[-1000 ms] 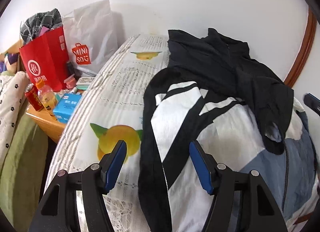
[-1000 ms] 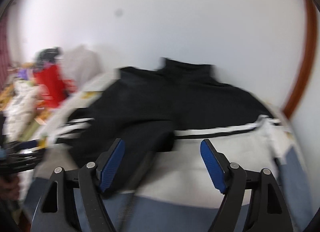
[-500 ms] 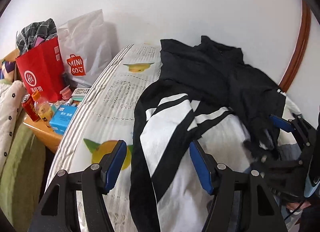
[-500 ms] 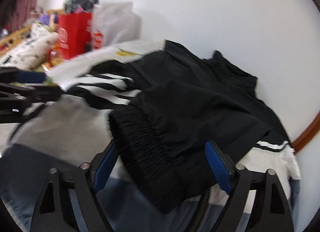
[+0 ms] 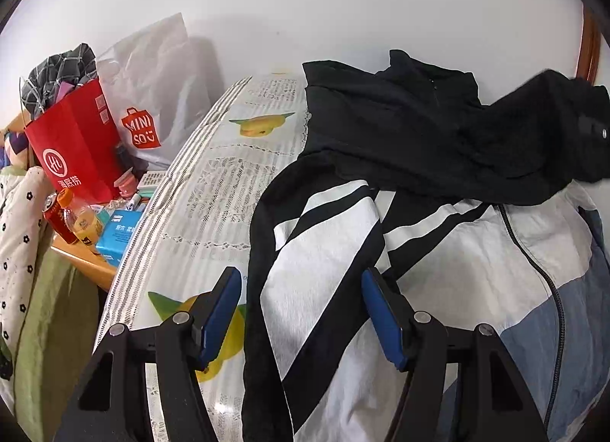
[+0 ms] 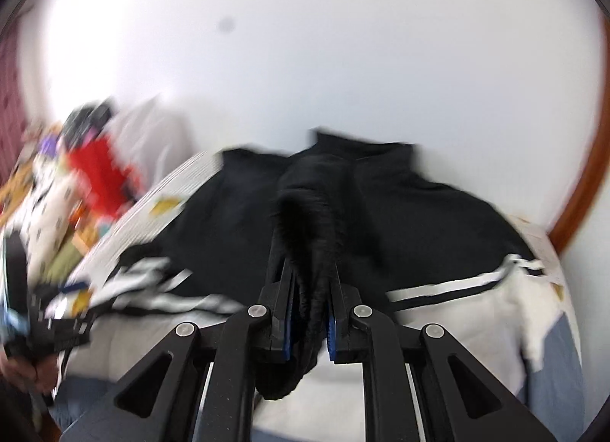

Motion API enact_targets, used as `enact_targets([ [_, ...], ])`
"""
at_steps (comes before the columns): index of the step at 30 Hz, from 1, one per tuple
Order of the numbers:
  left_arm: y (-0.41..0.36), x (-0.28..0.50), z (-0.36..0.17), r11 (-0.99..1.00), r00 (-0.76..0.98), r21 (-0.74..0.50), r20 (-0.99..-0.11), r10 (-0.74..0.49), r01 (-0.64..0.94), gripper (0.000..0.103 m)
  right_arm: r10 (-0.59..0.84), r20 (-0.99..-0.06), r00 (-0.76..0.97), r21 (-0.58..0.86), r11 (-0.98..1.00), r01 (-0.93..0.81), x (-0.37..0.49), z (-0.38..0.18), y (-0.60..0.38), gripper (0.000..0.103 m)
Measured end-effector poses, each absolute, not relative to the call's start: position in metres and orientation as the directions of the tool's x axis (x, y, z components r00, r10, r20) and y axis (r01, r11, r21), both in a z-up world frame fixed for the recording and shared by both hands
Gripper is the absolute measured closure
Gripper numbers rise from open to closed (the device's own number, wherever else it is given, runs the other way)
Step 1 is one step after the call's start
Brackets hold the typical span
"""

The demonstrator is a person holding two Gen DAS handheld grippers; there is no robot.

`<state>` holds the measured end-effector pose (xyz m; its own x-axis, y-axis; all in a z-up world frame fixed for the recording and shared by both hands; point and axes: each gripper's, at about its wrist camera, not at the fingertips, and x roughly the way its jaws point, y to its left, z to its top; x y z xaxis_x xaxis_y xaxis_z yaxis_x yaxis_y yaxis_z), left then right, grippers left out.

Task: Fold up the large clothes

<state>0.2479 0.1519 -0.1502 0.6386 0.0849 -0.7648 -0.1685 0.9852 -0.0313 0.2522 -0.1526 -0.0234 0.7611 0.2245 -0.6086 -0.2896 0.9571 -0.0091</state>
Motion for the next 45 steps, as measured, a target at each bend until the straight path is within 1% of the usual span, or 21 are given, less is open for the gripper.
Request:
enact_targets([
  [2, 0.151, 0.248, -0.149, 0.986, 0.643, -0.030, -0.761, 0.085, -0.167, 0.040, 0.210, -0.618, 0.757, 0.036, 0.970, -0.240, 0.272, -0.017, -0.182, 0.091],
  [5, 0.151, 0.250, -0.151, 0.987, 0.638, -0.031, -0.766, 0.079, -0.160, 0.040, 0.233, -0.618, 0.751, 0.130, 0.972, -0.195, 0.297, -0.017, -0.223, 0.090],
  [7, 0.150, 0.251, -0.153, 0.987, 0.631, -0.027, -0.771, 0.080, -0.158, 0.040, 0.225, -0.628, 0.745, 0.161, 0.974, -0.159, 0.312, -0.023, -0.246, 0.089],
  [10, 0.149, 0.253, -0.154, 0.988, 0.629, -0.020, -0.773, 0.081, -0.152, 0.040, 0.187, -0.645, 0.741, 0.165, 0.981, -0.103, 0.329, -0.041, -0.270, 0.087],
  [11, 0.148, 0.253, -0.153, 0.988, 0.630, -0.016, -0.772, 0.084, -0.152, 0.040, 0.161, -0.658, 0.735, 0.152, 0.985, -0.080, 0.332, -0.049, -0.276, 0.082],
  [13, 0.148, 0.253, -0.153, 0.988, 0.630, -0.015, -0.771, 0.085, -0.152, 0.040, 0.081, -0.715, 0.695, 0.084, 0.996, -0.030, 0.343, -0.067, -0.284, 0.075],
  [16, 0.147, 0.252, -0.153, 0.988, 0.630, -0.013, -0.772, 0.086, -0.152, 0.040, -0.060, -0.740, 0.670, -0.031, 0.998, 0.056, 0.346, -0.082, -0.296, 0.072],
  [19, 0.147, 0.252, -0.153, 0.989, 0.627, -0.013, -0.775, 0.082, -0.146, 0.040, -0.125, -0.707, 0.696, -0.079, 0.992, 0.098, 0.333, -0.082, -0.301, 0.065],
  [21, 0.147, 0.252, -0.152, 0.990, 0.629, -0.020, -0.774, 0.073, -0.139, 0.040, -0.175, -0.663, 0.728, -0.141, 0.984, 0.108, 0.321, -0.079, -0.293, 0.058],
  [22, 0.146, 0.251, -0.152, 0.990, 0.630, -0.019, -0.773, 0.073, -0.138, 0.040, -0.185, -0.642, 0.744, -0.182, 0.979, 0.088, 0.315, -0.079, -0.285, 0.052],
  [23, 0.146, 0.251, -0.152, 0.990, 0.631, -0.017, -0.773, 0.074, -0.137, 0.040, -0.192, -0.631, 0.752, -0.209, 0.975, 0.074, 0.313, -0.081, -0.282, 0.048],
  [25, 0.145, 0.250, -0.152, 0.991, 0.631, -0.016, -0.772, 0.073, -0.134, 0.040, -0.197, -0.628, 0.753, -0.251, 0.967, 0.044, 0.311, -0.092, -0.274, 0.048],
  [28, 0.143, 0.249, -0.151, 0.991, 0.632, -0.021, -0.772, 0.068, -0.133, 0.040, -0.163, -0.677, 0.718, -0.271, 0.962, -0.037, 0.314, -0.115, -0.262, 0.048],
  [30, 0.142, 0.247, -0.150, 0.992, 0.638, -0.022, -0.768, 0.065, -0.127, 0.040, -0.191, -0.703, 0.685, -0.294, 0.955, -0.035, 0.322, -0.133, -0.260, 0.048],
  [31, 0.142, 0.246, -0.149, 0.992, 0.642, -0.022, -0.764, 0.064, -0.124, 0.040, -0.209, -0.723, 0.658, -0.294, 0.956, -0.019, 0.328, -0.141, -0.262, 0.051],
  [33, 0.141, 0.243, -0.146, 0.993, 0.649, -0.021, -0.759, 0.060, -0.115, 0.040, -0.227, -0.752, 0.619, -0.261, 0.965, 0.036, 0.333, -0.147, -0.269, 0.051],
  [35, 0.140, 0.241, -0.143, 0.994, 0.652, -0.021, -0.756, 0.054, -0.106, 0.040, -0.216, -0.746, 0.630, -0.236, 0.970, 0.053, 0.327, -0.138, -0.268, 0.051],
  [39, 0.139, 0.236, -0.138, 0.995, 0.661, -0.031, -0.749, 0.041, -0.097, 0.040, -0.186, -0.704, 0.685, -0.218, 0.975, 0.041, 0.301, -0.112, -0.255, 0.049],
  [42, 0.136, 0.231, -0.134, 0.995, 0.670, -0.030, -0.742, 0.039, -0.091, 0.040, -0.145, -0.682, 0.717, -0.182, 0.983, 0.026, 0.271, -0.089, -0.253, 0.045],
  [45, 0.134, 0.222, -0.129, 0.995, 0.678, -0.046, -0.735, 0.022, -0.083, 0.040, -0.153, -0.669, 0.728, -0.163, 0.985, 0.058, 0.243, -0.074, -0.261, 0.041],
])
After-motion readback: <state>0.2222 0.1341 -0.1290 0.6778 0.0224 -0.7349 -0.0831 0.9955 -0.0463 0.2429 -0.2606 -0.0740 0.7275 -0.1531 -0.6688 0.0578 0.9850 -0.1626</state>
